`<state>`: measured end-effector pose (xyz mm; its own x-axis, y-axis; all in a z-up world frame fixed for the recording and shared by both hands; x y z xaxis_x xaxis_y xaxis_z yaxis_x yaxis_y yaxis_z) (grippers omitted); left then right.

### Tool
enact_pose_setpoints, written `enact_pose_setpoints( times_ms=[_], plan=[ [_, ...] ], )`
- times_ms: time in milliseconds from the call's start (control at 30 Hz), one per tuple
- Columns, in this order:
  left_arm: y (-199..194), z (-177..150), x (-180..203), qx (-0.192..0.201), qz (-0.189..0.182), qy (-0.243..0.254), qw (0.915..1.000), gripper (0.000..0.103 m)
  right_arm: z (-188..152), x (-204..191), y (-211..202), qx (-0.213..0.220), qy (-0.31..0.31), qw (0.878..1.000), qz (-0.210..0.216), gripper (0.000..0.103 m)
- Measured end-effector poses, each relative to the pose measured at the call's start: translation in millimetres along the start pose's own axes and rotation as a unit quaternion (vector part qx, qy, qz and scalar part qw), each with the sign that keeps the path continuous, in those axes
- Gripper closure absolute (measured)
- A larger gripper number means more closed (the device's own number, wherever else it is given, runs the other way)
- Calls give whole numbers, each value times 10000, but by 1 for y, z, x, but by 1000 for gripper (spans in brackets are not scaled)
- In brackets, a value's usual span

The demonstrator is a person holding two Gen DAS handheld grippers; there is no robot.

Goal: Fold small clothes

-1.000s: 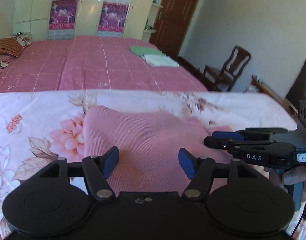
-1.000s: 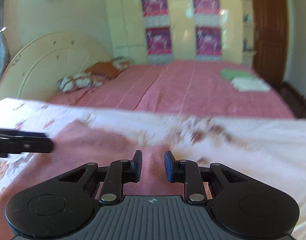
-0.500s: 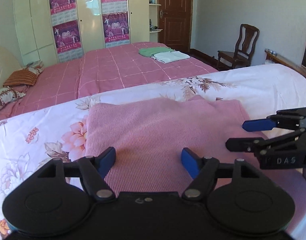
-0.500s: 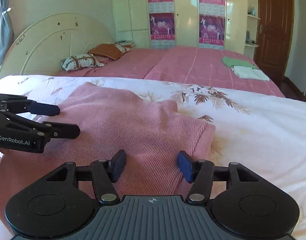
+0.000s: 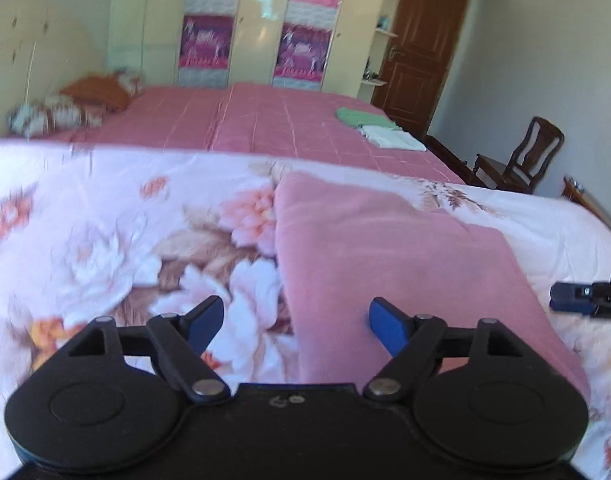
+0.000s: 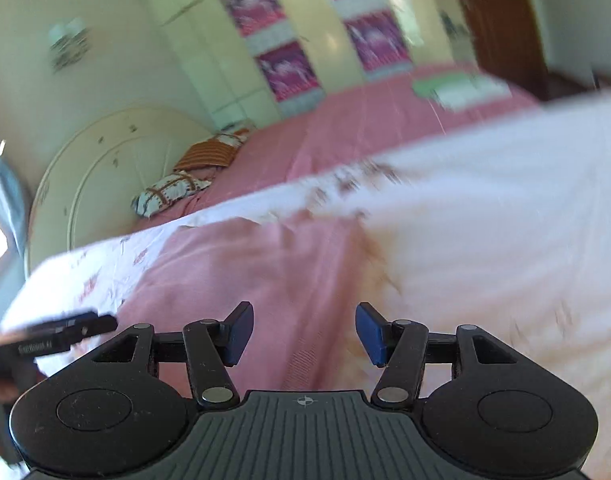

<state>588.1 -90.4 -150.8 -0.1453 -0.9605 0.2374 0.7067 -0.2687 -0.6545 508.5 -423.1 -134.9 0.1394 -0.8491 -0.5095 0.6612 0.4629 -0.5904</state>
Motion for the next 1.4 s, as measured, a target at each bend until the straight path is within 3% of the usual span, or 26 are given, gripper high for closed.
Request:
enact_pose_setpoints(
  times_ms=[100, 200, 300, 433, 567, 600, 633, 667, 733, 800, 967, 1167, 1400],
  plan=[
    [8, -2, -10, -259, -601, -619, 9959, 23, -5, 23, 5, -370, 1026, 9925, 545, 47],
    [20, -9, -13, -587, -1151, -1113, 9854, 26, -6, 31, 12, -583, 1467, 9837, 856, 47],
    [30, -14, -12, -764, -1275, -1227, 9813, 26, -14, 33, 24, -1058, 1665, 9729, 1208, 47],
    [42, -11, -1, -733, -1195, -1066, 9844, 27, -10, 26, 29, -1094, 1519, 9755, 1153, 47],
    [53, -5, 25, -769, -823, -502, 9924, 46, -6, 5, 40, -1129, 902, 9851, 932, 48],
    [54, -3, 32, -761, -721, -304, 9940, 49, -5, -2, 41, -1146, 607, 9885, 781, 52],
    [52, -1, 38, -725, -606, -100, 9955, 55, -6, -12, 45, -1165, 177, 9921, 434, 66],
    [49, 2, 44, -671, -494, 101, 9965, 63, -6, -21, 45, -1156, -192, 9929, 197, 69],
    [38, 7, 53, -519, -355, 467, 9969, 67, -11, -41, 42, -1008, -742, 9921, -115, 79],
    [24, 11, 60, -324, -346, 727, 9962, 70, -12, -60, 33, -768, -1285, 9880, -387, 81],
    [-19, 17, 64, 210, -343, 1241, 9915, 70, -11, -117, 8, -263, -1897, 9801, -526, 81],
    [-77, 25, 5, 335, -205, 1371, 9898, 70, -27, -193, 7, -62, -2161, 9750, -510, 81],
    [-134, 15, -117, 31, 384, 1428, 9890, 70, -79, -305, 74, -324, -2112, 9769, 9, 81]
  ],
)
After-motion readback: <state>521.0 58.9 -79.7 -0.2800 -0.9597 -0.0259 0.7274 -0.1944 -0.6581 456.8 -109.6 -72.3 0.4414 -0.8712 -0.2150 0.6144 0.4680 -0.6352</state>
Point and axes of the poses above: each gripper's, at about its wrist camera, not at the fingertips, and y roughly the way its jaws point, x to its right, z to its top, the point moved 6 cm from there along y, roughly the way its jaws point, and after that the axes turned 2 degrees about -z, right-handed, at the moved point
